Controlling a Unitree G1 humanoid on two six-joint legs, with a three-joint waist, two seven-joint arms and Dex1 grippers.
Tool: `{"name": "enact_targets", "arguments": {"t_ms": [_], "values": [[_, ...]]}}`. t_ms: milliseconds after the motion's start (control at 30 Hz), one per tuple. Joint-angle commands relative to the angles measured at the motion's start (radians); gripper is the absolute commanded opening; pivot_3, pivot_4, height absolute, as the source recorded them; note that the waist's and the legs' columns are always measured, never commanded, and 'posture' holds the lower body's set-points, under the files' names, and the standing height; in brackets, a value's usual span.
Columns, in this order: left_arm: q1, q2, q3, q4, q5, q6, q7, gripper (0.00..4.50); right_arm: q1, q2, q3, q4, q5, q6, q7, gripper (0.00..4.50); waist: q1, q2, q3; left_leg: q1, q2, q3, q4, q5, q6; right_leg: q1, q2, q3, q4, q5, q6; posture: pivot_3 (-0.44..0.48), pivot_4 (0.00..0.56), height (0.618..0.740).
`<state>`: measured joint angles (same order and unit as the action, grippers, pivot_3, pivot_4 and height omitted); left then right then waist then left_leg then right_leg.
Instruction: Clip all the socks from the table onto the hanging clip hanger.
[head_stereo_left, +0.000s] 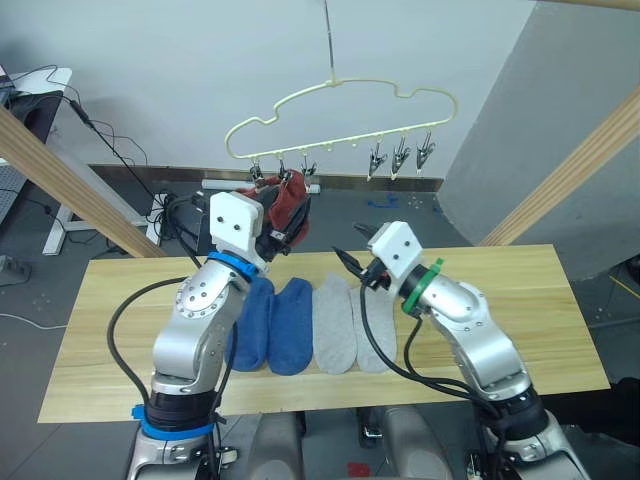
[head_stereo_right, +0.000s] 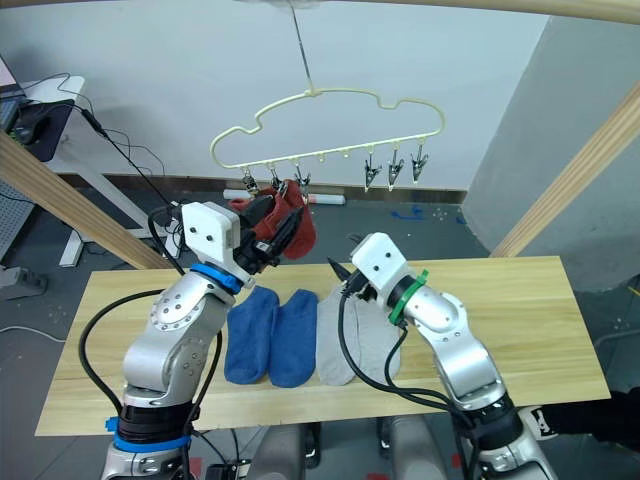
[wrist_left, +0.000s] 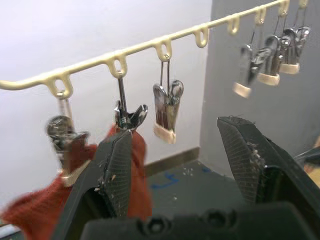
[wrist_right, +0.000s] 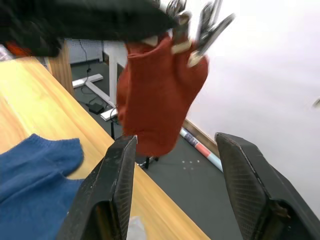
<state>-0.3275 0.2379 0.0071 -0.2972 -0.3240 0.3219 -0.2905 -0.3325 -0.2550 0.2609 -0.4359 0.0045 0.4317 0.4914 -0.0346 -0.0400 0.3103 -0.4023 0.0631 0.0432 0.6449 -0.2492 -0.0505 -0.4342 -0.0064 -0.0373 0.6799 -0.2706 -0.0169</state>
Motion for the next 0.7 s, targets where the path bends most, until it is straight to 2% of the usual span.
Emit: {"name": "enact_targets", "arguments": {"t_ms": [33,333,700], "values": [[-0.021,-0.036,-0.038,0.017,0.045,-0.073,0.001,3.03,-0.005,-0.014,-0.045,-0.114,0.056,0.052,0.017,2.58,-0.005,0.000,0.000,0.000,0.000,0.000,0.000,-0.001,0.001,0.000,0.000,0.000,0.000,0.000,0.000,-0.143,0.307,0.740],[-0.076,-0.099,-0.020,0.140,0.142,-0.187,0.074,3.03,-0.001,-0.040,-0.087,-0.165,0.094,0.122,-0.003,2.58,-0.024,0.000,0.000,0.000,0.000,0.000,0.000,-0.001,0.003,0.000,0.001,0.000,0.000,0.000,0.000,-0.177,0.310,0.740],[-0.120,-0.142,-0.015,0.213,0.176,-0.237,0.113,3.03,-0.020,-0.059,-0.108,-0.157,0.114,0.133,-0.018,2.58,-0.025,0.000,0.000,0.000,0.000,0.000,0.000,-0.001,0.003,0.000,0.001,0.000,0.000,0.000,0.000,-0.184,0.315,0.740]]}}
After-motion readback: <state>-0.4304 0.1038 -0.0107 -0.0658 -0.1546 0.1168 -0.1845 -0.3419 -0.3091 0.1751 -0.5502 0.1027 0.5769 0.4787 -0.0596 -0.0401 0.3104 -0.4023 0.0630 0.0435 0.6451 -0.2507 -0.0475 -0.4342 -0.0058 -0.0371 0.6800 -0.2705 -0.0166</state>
